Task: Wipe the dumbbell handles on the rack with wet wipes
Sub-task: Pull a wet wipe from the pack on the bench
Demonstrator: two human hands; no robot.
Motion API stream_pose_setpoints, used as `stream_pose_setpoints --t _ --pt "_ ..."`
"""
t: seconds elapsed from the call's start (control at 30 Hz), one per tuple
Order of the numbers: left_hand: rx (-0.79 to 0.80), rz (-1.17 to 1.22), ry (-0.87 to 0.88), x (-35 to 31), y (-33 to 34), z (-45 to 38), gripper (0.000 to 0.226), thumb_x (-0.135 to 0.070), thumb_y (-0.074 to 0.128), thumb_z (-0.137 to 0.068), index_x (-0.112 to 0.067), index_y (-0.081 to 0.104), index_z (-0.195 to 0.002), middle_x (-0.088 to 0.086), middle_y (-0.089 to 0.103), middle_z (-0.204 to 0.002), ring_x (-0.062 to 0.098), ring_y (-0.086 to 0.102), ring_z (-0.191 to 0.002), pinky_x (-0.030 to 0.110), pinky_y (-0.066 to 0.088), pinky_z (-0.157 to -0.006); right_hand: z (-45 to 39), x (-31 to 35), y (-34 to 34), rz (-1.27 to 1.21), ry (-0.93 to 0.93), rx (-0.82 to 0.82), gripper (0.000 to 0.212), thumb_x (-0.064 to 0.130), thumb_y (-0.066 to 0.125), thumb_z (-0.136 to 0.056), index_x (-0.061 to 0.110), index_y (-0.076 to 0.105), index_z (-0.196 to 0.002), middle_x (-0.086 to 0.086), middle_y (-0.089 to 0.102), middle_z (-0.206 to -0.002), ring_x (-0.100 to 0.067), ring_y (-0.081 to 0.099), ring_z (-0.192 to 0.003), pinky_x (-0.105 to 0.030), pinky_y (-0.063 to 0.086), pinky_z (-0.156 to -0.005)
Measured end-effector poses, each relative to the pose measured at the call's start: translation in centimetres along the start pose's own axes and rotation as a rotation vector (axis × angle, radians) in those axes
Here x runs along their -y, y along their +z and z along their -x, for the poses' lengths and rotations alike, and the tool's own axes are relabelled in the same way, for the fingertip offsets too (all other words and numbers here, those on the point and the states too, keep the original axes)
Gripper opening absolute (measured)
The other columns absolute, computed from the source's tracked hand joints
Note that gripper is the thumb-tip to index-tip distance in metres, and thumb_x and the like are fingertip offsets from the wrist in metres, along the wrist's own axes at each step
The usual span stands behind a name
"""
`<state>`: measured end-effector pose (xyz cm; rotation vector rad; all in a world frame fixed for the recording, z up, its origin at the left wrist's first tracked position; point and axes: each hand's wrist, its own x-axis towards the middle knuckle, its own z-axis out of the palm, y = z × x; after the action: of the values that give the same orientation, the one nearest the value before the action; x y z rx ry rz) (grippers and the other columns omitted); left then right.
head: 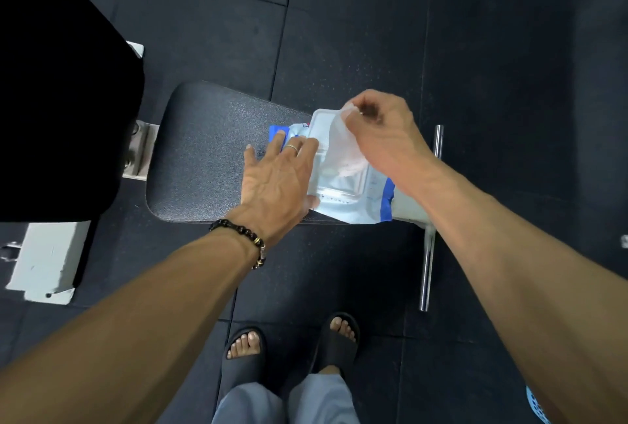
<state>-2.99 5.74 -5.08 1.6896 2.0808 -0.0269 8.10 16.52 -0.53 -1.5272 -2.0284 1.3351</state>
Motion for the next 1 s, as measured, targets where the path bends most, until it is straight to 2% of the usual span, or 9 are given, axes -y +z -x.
stream_pose_setpoints --t 0.2,0.33,0.4,0.43,0.5,0.63,0.8,0.9,1.0 --pt "0.125 -0.052 -0.003 -0.1 -1.0 -0.2 0.084 -0.048 0.071 -0.082 -0.021 0.021 -0.144 0.001 0.037 -0.15 0.028 0.021 -0.147 0.073 0.006 -0.11 0.2 1.4 -2.8 0.05 0.037 -0.042 0.016 0.013 0.056 -0.093 0.016 0.07 -0.086 0.009 0.061 -0.075 0.004 0.052 -0.063 -0.005 0.038 -0.055" --pt "0.143 0.17 0.021 -0.8 -3.5 0.1 0.086 -0.017 0.069 -0.078 -0.02 0.02 -0.149 0.006 0.024 -0.158 0.026 0.006 -0.151 0.061 0.003 -0.117 1.4 3.0 -5.4 0.069 0.112 0.059 0.015 0.021 0.058 -0.094 0.02 0.072 -0.089 0.01 0.064 -0.076 0.011 0.053 -0.057 -0.004 0.038 -0.054" --pt "0.115 0.469 0.085 -1.9 -5.3 0.9 0.087 -0.008 0.063 -0.072 -0.027 0.025 -0.148 0.002 0.031 -0.153 0.026 0.019 -0.147 0.046 0.025 -0.118 2.4 3.4 -6.3 0.131 0.177 0.184 0.016 0.03 0.059 -0.093 0.028 0.073 -0.087 0.009 0.071 -0.081 0.009 0.058 -0.063 -0.009 0.046 -0.062" --pt "0.141 0.659 0.093 -2.7 -6.3 1.4 0.081 -0.01 0.064 -0.072 -0.032 0.032 -0.143 -0.004 0.042 -0.142 0.021 0.036 -0.137 0.036 0.041 -0.106 3.0 3.5 -6.7 0.135 0.218 0.229 0.016 0.034 0.06 -0.092 0.03 0.074 -0.087 0.008 0.072 -0.085 0.002 0.061 -0.07 -0.016 0.05 -0.068" --pt "0.241 0.957 0.028 -4.4 -8.0 2.2 0.06 -0.017 0.075 -0.077 -0.03 0.049 -0.129 -0.012 0.059 -0.117 0.006 0.056 -0.111 0.022 0.047 -0.084 4.0 3.7 -7.6 0.119 0.278 0.272 0.019 0.04 0.061 -0.091 0.028 0.074 -0.086 0.005 0.07 -0.082 -0.007 0.061 -0.075 -0.026 0.05 -0.071" --pt "0.211 1.111 -0.094 -6.6 -9.3 2.7 0.014 -0.024 0.075 -0.085 -0.014 0.066 -0.081 -0.003 0.064 -0.075 0.011 0.058 -0.068 0.026 0.047 -0.066 6.5 3.4 -10.1 -0.086 0.356 0.198 0.022 0.019 0.053 -0.088 0.021 0.074 -0.094 0.006 0.07 -0.085 -0.008 0.062 -0.075 -0.026 0.052 -0.068" --pt "0.341 1.415 -0.21 -11.1 -10.9 3.4 0.016 -0.016 0.066 -0.093 -0.009 0.071 -0.106 0.01 0.075 -0.102 0.027 0.071 -0.098 0.047 0.057 -0.088 9.8 1.1 -14.8 -0.643 0.474 0.142 0.036 0.035 0.048 -0.092 0.006 0.067 -0.102 -0.008 0.064 -0.084 -0.021 0.061 -0.076 -0.033 0.052 -0.07" --pt "0.475 1.527 -0.208 -14.5 -11.7 3.2 0.019 -0.015 0.058 -0.098 -0.006 0.068 -0.111 0.012 0.074 -0.105 0.03 0.072 -0.096 0.044 0.059 -0.075 12.3 -1.0 -17.0 -0.475 0.483 0.18 0.047 0.031 0.074 -0.08 0.013 0.061 -0.122 -0.002 0.068 -0.105 -0.015 0.068 -0.088 -0.027 0.055 -0.067" --pt "0.389 1.37 -0.213 -19.1 -10.6 2.4 0.018 -0.015 0.06 -0.097 -0.004 0.068 -0.109 0.013 0.074 -0.103 0.031 0.072 -0.096 0.042 0.058 -0.076 14.8 -4.0 -20.7 -0.453 0.519 -0.022 0.05 0.014 0.076 -0.08 0.025 0.058 -0.125 -0.003 0.069 -0.102 -0.015 0.069 -0.088 -0.028 0.055 -0.07"
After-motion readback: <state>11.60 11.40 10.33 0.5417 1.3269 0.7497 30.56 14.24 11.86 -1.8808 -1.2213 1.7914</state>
